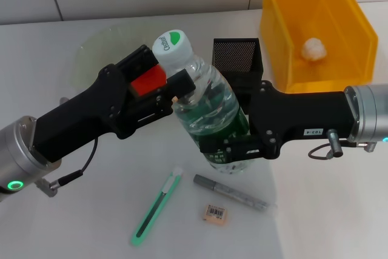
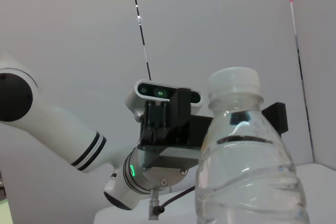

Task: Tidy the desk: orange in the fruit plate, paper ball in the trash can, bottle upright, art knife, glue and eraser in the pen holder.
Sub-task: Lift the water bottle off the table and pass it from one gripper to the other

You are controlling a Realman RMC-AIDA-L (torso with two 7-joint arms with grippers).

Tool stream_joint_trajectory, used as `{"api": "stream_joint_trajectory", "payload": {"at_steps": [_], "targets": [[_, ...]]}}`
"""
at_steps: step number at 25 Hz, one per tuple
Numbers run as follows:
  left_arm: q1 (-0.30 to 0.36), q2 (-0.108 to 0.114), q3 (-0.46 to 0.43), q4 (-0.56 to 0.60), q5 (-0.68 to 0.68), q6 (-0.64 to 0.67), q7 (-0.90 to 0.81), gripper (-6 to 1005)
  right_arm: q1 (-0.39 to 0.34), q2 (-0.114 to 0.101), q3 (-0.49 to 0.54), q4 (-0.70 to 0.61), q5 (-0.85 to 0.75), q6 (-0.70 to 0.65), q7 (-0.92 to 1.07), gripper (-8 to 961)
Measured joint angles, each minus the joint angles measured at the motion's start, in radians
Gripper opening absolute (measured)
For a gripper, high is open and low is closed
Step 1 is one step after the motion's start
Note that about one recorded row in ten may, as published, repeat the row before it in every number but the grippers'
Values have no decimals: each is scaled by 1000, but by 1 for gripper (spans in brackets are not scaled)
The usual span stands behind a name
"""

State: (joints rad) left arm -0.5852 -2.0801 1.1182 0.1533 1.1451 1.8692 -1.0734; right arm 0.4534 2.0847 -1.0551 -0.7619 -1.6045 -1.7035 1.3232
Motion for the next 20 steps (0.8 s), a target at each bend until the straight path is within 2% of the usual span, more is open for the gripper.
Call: {"api": "stream_joint_trajectory", "payload": {"at_steps": [20], "targets": [[-26, 0, 13, -11, 4, 2, -14, 666, 13, 0, -16, 24, -6, 4, -1, 787]]}}
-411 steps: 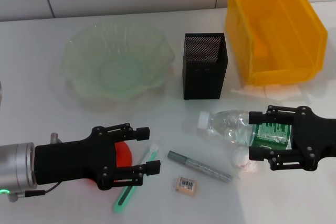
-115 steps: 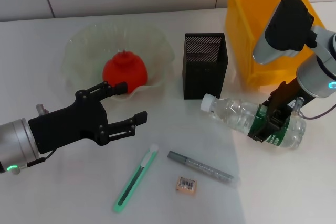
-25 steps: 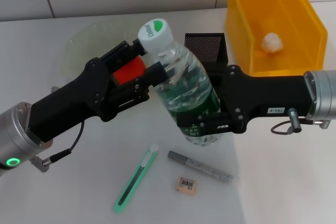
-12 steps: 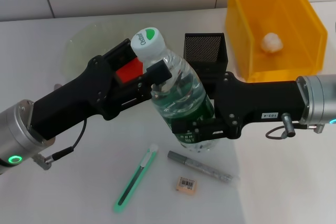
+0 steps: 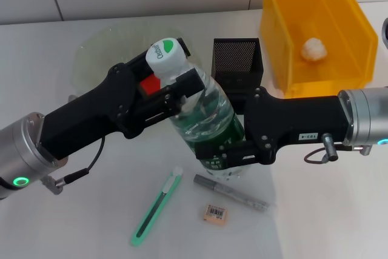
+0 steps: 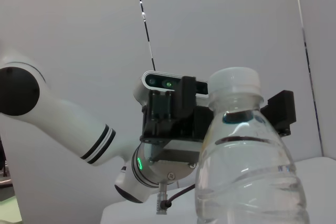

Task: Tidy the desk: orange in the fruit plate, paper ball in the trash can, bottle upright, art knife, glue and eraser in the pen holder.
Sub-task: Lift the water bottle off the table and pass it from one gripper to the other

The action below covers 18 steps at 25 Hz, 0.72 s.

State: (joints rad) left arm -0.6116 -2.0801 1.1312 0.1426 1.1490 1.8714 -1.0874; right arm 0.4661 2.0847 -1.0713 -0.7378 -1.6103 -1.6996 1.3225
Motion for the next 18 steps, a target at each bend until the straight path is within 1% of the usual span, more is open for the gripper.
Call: {"api": "stream_joint_trajectory", "payload": {"at_steps": [6, 15, 18], "targets": [[-9, 0, 9, 11, -3, -8, -6, 663, 5, 0, -7, 2, 0, 0, 1, 789], [-11, 0, 11, 15, 0, -13, -2, 460, 6, 0, -12, 6, 0, -6, 1, 792], [-13, 0, 12, 15, 2, -12, -2, 441, 7, -1, -30, 11, 0, -7, 1, 793]]}}
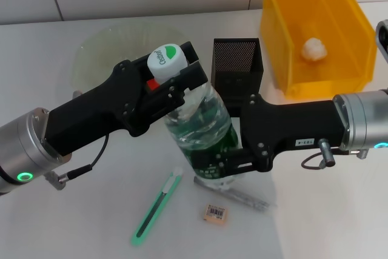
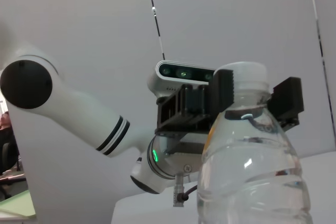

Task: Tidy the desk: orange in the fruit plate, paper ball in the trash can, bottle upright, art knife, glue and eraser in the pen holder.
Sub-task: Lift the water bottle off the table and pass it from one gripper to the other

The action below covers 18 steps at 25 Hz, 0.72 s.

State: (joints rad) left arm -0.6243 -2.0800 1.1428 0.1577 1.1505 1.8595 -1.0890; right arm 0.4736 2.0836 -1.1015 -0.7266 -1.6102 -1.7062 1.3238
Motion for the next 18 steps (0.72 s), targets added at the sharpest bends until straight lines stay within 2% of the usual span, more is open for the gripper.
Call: {"api": "stream_joint_trajectory", "payload": {"at_steps": [18], "targets": [[9, 6, 14, 25, 14, 0, 0, 429, -23, -3, 0, -38, -1, -7, 29, 798]]}}
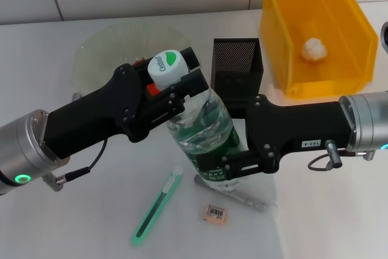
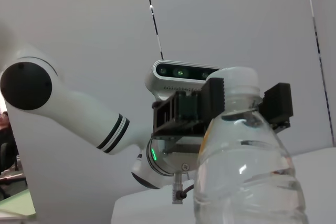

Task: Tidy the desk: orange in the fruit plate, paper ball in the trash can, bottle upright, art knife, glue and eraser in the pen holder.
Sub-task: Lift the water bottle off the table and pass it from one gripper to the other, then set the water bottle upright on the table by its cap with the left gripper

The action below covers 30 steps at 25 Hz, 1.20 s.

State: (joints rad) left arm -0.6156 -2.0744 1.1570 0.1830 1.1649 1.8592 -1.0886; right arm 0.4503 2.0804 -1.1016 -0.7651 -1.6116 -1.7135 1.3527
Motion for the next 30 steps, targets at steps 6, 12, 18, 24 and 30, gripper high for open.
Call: {"api": "stream_joint_trajectory", "payload": {"at_steps": [6, 12, 18, 24, 30], "targets": [[6, 2, 7, 28, 1, -2, -8, 430, -50, -1, -4, -86, -2, -19, 29, 798], [10, 3, 14, 52, 10, -15, -20, 430, -82, -7, 10, -116, -4, -51, 49, 797], [6, 4, 14, 69, 26, -24, -27, 430, -90, -10, 12, -117, -5, -65, 56, 797], [10, 4, 13, 88, 27, -21, -38, 429, -91, -13, 11, -117, -5, -71, 58, 797], [35, 9, 11, 129, 27, -18, -36, 437, -116, -17, 82, -118, -21, -104, 59, 797]]}}
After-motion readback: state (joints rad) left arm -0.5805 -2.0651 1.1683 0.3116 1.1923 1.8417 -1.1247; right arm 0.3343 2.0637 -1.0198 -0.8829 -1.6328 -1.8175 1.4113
